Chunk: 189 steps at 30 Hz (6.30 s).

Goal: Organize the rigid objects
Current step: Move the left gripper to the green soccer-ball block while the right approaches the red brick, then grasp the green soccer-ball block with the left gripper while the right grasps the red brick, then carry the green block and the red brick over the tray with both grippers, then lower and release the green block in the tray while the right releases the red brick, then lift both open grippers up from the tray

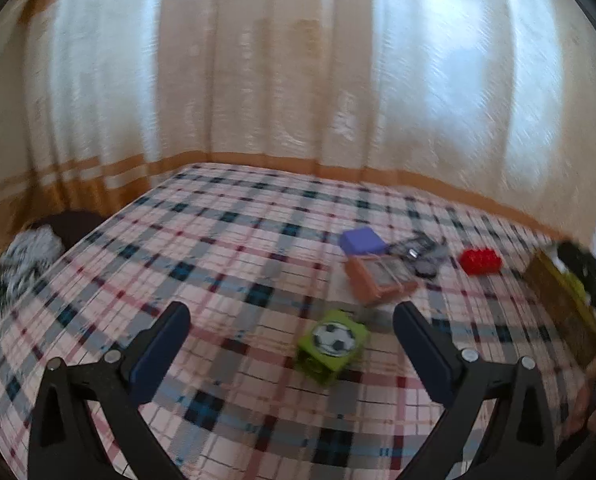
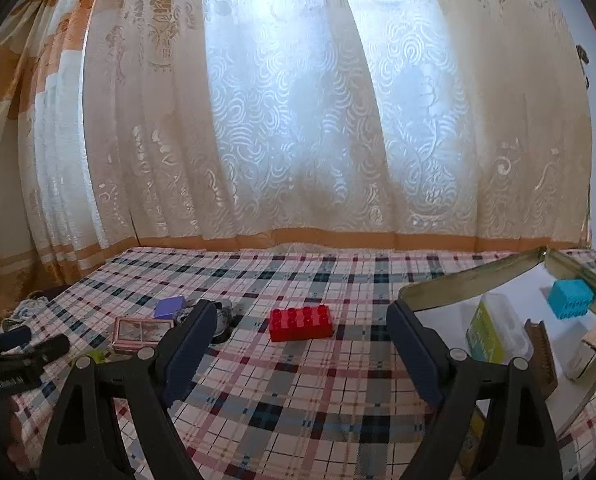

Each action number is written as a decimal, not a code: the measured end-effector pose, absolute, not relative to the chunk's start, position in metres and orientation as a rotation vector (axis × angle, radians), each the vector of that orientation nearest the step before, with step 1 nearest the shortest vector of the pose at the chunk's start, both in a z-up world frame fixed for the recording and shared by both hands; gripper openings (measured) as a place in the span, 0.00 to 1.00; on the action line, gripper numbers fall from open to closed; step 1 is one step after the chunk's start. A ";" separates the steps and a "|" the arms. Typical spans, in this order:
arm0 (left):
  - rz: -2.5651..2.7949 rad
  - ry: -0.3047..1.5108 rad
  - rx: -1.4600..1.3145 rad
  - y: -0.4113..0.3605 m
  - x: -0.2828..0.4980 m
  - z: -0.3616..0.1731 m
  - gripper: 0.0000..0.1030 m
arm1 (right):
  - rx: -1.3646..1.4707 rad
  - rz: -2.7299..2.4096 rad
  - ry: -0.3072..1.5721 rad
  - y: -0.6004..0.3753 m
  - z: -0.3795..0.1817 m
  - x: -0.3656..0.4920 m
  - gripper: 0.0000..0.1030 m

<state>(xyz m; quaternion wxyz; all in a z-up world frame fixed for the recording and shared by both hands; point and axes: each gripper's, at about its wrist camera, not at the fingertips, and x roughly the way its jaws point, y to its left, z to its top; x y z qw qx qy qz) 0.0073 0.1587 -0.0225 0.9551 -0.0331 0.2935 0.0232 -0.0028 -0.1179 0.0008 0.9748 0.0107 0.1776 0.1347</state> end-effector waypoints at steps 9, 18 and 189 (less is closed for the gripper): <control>0.042 0.754 0.031 0.140 0.041 -0.039 0.79 | 0.036 0.280 0.450 -0.123 -0.006 0.008 0.86; -0.076 0.807 -0.111 0.156 0.046 -0.046 0.30 | 0.018 0.343 0.583 -0.110 -0.019 0.026 0.86; -0.073 0.345 0.054 -0.159 0.027 0.007 1.00 | 0.036 -0.162 0.213 -0.372 0.021 0.020 0.79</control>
